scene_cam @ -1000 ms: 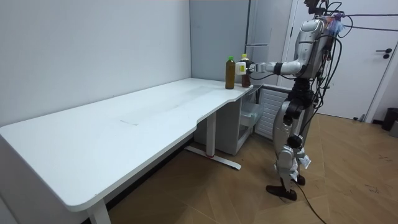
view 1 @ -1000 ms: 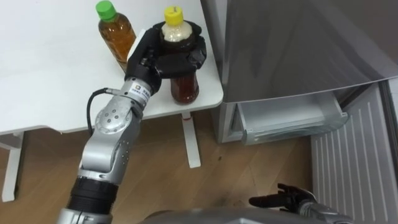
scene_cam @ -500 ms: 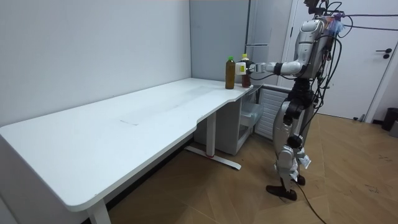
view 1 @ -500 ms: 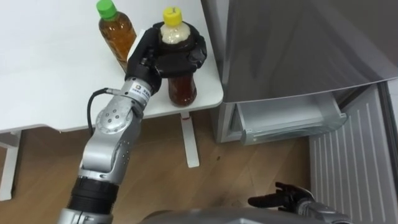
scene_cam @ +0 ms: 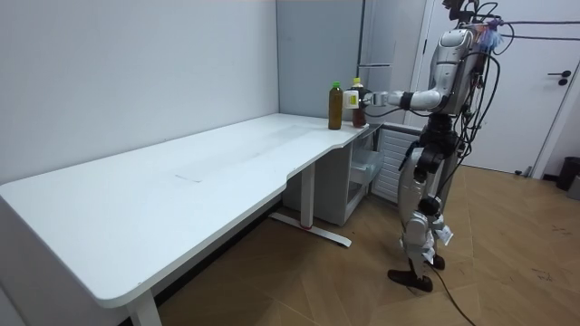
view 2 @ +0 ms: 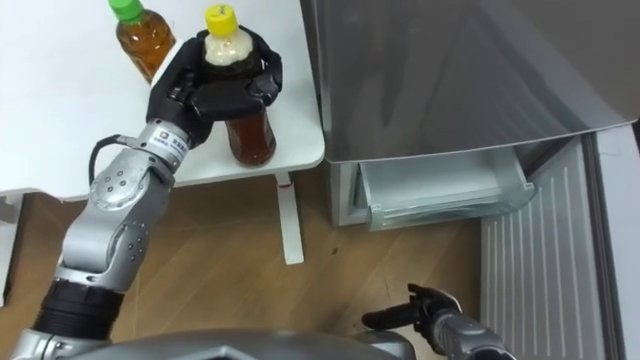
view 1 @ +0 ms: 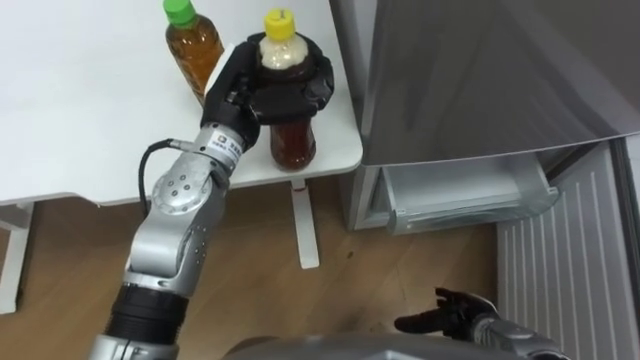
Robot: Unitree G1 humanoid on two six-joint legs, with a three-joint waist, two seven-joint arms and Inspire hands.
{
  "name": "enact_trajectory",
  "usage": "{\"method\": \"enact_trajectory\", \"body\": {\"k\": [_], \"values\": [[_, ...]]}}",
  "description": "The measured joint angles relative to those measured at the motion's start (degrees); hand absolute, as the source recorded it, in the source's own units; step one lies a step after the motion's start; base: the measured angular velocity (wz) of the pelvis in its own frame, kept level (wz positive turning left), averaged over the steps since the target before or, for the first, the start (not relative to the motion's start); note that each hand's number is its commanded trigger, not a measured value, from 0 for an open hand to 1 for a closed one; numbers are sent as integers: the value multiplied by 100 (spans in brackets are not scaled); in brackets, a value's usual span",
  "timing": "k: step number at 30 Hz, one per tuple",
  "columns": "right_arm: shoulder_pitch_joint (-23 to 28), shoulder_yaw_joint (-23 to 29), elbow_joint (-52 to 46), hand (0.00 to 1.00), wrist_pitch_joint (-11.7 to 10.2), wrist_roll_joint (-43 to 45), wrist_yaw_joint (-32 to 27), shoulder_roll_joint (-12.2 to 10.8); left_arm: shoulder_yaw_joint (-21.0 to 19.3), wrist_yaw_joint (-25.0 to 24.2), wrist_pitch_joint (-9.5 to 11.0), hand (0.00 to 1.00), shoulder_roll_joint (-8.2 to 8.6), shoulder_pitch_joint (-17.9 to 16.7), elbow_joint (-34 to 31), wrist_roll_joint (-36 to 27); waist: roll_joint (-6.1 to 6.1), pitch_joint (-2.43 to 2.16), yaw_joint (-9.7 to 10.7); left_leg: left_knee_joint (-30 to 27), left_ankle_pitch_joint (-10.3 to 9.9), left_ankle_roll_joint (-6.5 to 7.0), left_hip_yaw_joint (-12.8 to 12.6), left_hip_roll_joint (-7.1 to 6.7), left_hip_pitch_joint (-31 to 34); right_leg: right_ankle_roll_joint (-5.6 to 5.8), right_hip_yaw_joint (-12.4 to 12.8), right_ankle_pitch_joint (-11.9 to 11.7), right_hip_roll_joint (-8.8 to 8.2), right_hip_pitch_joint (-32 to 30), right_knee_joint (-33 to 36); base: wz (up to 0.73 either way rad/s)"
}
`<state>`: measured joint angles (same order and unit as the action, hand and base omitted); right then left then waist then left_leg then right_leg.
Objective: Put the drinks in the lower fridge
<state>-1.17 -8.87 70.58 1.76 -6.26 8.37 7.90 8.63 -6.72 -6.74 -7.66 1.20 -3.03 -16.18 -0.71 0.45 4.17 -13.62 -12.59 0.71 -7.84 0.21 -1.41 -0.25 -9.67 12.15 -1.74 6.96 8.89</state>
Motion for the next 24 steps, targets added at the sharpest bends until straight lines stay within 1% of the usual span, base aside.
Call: {"method": "enact_trajectory", "body": {"k": [2, 4, 7, 8, 10, 11, 12, 13, 16, 18, 20, 21, 24], "values": [[19, -86, -167, 0, -1, 29, 2, -6, 69, -64, 19, 100, -12, -24, -19, -10, -8, -1, -39, 6, 0, 0, 4, -1, 0, 0, 5, 0, 1, 35, 2, 0], [42, -176, -359, 0, -14, 126, 45, -31, 72, -161, 23, 100, -2, -60, -22, -112, -36, 11, -99, 13, 0, -1, -3, 2, -27, 0, 0, 0, 3, 26, 3, -2], [30, -308, -662, 0, -77, 318, 113, -34, 101, -232, 87, 100, 1, -198, -37, -439, -76, 2, -161, 11, 0, -1, 14, 1, -31, 0, -63, 0, -2, 28, 2, 3], [7, -341, -674, 0, -95, 355, 119, -34, 107, -236, 87, 100, -3, -209, -37, -466, -82, 0, -172, 10, 0, -1, 18, 1, -31, 0, -66, 0, -2, 29, 2, 6], [-2, -400, -778, 0, -107, 429, 151, -34, 155, -240, 94, 100, -20, -211, -37, -493, -103, -3, -279, 7, 0, -1, 40, -3, -31, 0, -120, 0, -8, 46, 2, 6], [-1, -413, -801, 0, -107, 434, 180, -34, 172, -241, 101, 100, -28, -212, -37, -503, -109, -2, -295, 6, 0, -1, 50, -4, -31, 0, -139, 0, -9, 53, 2, 8], [-1, -459, -864, 0, -107, 452, 231, -32, 197, -242, 135, 100, -54, -232, -37, -571, -111, -2, -324, 1, 0, -1, 56, -4, -26, 0, -145, 0, -9, 51, 7, 5], [5, -498, -975, 0, -96, 479, 268, -31, 215, -248, 192, 100, -86, -257, -37, -615, -109, -3, -339, -9, 0, -1, 57, -4, -9, 0, -149, 0, -11, 37, 11, 3], [19, -511, -1431, 0, -89, 604, 360, -33, 232, -307, 206, 100, -84, -284, -37, -620, -98, -7, -365, -32, 0, 0, 60, -6, 12, 0, -158, 0, -13, 37, 14, 0], [16, -511, -1638, 0, -128, 690, 407, -34, 292, -384, 246, 100, -76, -343, -37, -621, -71, -24, -343, -42, 0, 0, 63, -7, 12, 0, -161, 0, -13, 49, 15, 2], [17, -572, -1778, 0, -131, 703, 473, -39, 374, -530, 263, 100, -77, -434, -55, -623, -17, -57, -350, -58, 0, 0, 81, -7, 12, 1, -175, 0, -14, 53, 20, 4], [18, -587, -1803, 0, -128, 697, 494, -44, 400, -532, 267, 100, -78, -472, -84, -625, -6, -62, -350, -60, 0, 0, 82, -6, 11, 1, -181, 0, -14, 55, 21, 0], [19, -794, -1925, 0, -104, 679, 557, -50, 591, -542, 266, 100, -85, -646, -165, -635, 20, -60, -351, -65, 0, -1, 106, -4, -24, 2, -208, 1, -12, 100, 22, 3]]}}
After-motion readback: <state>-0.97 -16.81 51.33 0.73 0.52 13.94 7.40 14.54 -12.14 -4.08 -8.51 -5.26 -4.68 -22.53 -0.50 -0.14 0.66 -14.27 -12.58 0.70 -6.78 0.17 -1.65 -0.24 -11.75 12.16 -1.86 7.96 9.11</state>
